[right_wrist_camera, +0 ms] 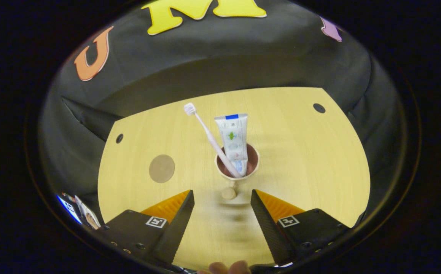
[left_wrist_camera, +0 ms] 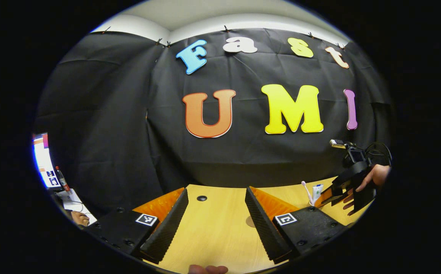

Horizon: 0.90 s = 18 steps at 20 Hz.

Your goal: Put the toothbrush and toothpaste on the desktop into the cup, then pick up the cup and place it on the coaster on the desktop.

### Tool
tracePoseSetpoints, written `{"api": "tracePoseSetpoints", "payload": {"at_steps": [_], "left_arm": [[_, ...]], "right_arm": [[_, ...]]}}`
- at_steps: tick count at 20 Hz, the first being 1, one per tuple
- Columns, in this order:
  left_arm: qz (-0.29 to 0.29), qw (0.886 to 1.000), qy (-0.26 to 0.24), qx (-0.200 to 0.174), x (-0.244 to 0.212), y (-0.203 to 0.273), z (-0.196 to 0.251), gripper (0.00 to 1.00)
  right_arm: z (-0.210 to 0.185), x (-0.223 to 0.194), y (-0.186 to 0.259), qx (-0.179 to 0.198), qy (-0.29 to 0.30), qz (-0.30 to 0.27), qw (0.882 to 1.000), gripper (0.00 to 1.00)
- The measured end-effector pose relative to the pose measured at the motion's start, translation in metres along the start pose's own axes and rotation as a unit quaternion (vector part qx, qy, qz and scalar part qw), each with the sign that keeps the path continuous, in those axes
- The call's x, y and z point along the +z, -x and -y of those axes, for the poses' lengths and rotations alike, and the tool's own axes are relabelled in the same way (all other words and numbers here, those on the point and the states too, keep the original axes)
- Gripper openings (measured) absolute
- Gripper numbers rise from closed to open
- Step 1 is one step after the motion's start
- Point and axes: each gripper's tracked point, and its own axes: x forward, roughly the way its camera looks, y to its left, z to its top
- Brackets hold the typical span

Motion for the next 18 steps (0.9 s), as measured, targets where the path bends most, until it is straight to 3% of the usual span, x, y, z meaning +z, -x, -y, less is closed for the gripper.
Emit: {"api": "tracePoseSetpoints", "payload": {"at_steps": [7, 18], "left_arm": [[-0.032, 0.998, 0.034, 0.04, -0.007, 0.018, -0.042, 0.96], [-0.08, 0.991, 0.055, 0.089, -0.031, 0.024, -0.074, 0.96]], "right_arm": [[0.001, -0.006, -0.036, -0.015, -0.065, -0.103, 0.992, 0.89], [0.01, -0.01, -0.083, -0.031, -0.09, -0.166, 0.982, 0.89]]}}
